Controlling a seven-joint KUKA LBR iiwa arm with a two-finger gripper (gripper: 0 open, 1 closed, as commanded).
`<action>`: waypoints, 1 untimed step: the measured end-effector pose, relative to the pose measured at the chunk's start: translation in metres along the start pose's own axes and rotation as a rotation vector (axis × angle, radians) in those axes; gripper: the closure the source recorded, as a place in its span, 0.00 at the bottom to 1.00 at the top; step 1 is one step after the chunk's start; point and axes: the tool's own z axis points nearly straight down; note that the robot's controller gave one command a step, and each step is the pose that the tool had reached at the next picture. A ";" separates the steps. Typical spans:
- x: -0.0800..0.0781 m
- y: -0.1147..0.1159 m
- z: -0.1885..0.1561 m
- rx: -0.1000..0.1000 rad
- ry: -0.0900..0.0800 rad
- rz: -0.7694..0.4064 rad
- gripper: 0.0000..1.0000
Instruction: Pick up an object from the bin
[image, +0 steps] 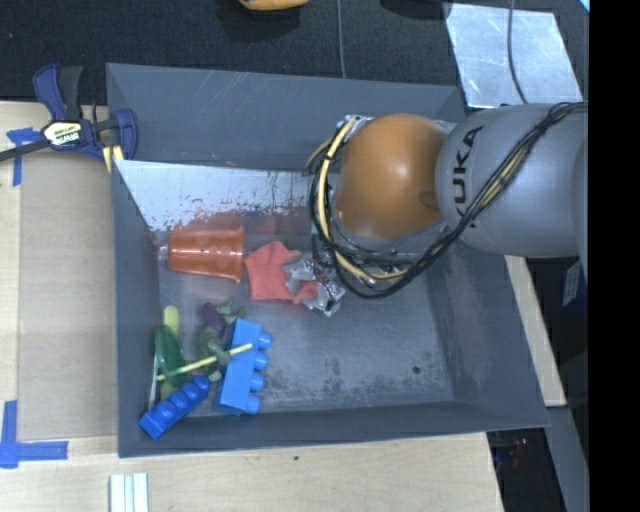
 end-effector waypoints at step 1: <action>0.004 -0.008 -0.018 0.007 -0.010 -0.005 1.00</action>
Offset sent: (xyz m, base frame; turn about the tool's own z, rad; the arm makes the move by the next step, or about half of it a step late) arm 0.0138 -0.0479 -0.0309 -0.3269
